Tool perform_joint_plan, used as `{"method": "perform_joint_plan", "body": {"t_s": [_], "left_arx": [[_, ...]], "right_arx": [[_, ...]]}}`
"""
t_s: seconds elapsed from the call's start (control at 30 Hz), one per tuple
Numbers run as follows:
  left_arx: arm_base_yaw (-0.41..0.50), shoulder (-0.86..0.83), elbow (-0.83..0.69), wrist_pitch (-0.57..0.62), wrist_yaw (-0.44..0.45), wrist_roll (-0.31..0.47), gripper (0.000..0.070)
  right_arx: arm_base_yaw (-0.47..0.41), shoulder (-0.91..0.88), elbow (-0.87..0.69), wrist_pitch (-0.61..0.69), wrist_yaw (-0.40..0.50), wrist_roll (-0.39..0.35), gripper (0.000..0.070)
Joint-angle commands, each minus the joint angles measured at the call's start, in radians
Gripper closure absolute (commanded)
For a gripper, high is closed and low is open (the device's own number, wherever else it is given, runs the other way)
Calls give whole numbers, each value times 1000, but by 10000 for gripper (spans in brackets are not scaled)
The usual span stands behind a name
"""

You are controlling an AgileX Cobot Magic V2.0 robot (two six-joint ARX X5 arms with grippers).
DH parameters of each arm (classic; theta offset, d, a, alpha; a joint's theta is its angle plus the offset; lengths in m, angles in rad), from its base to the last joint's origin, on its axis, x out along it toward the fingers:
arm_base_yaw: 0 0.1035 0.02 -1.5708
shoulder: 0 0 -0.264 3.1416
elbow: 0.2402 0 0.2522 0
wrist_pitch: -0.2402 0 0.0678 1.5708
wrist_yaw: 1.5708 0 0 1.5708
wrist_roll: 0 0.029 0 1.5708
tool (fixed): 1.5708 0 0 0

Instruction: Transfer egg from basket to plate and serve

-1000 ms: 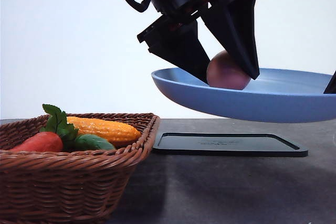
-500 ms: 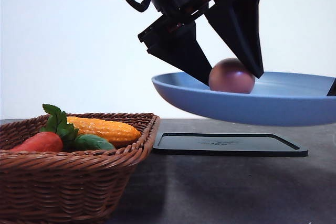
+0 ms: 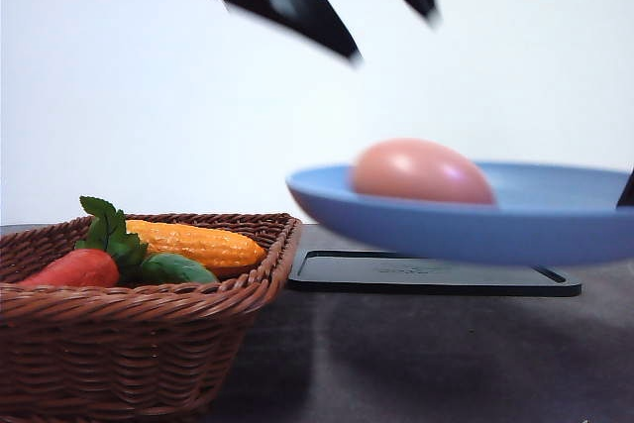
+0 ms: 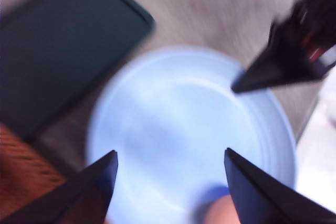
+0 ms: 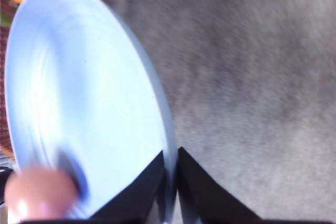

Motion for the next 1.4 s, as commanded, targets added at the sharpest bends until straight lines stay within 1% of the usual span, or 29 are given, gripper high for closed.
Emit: {"method": "perform_joint_plan", "body": {"t_s": [0.0,0.2,0.3,0.5,0.67,0.87,0.97,1.13,1.17,1.2,1.3,1.33,1.37], "left_arx": [[4,-42,21,-28,-35,-1,291],[43,-255,21,-128,-164,-1,291],[48,-354,21,-169,-222,-2,291],[49,-520,21,-224,-319,-8,291],[49,-610,21,-245,-340,-32,291],[49,-658,21,-247,-363,-33,291],[49,-659,21,-249,-364,-33,291],[49,-653,21,-249,-364,-32,291],[49,-652,21,-249,-364,-32,291],[49,-650,21,-249,-364,-32,291],[49,-644,21,-250,-364,-32,291],[49,-641,21,-251,-364,-32,291],[49,-639,21,-252,-364,-32,291]], "right_arx": [[-2,44,33,29,-11,-7,700],[-10,219,141,114,1,-25,700],[-29,324,223,161,3,-25,700],[-64,556,414,203,18,-24,700],[-82,748,585,189,24,-23,700],[-87,922,756,108,23,-23,700],[-87,969,799,87,24,-23,700],[-87,1000,817,87,32,-23,700],[-87,1000,817,86,42,-23,695],[-87,1000,817,85,56,-23,670],[-87,1000,817,82,78,-25,554],[-87,1000,817,81,78,-26,523],[-87,1000,817,81,78,-28,514]]}}
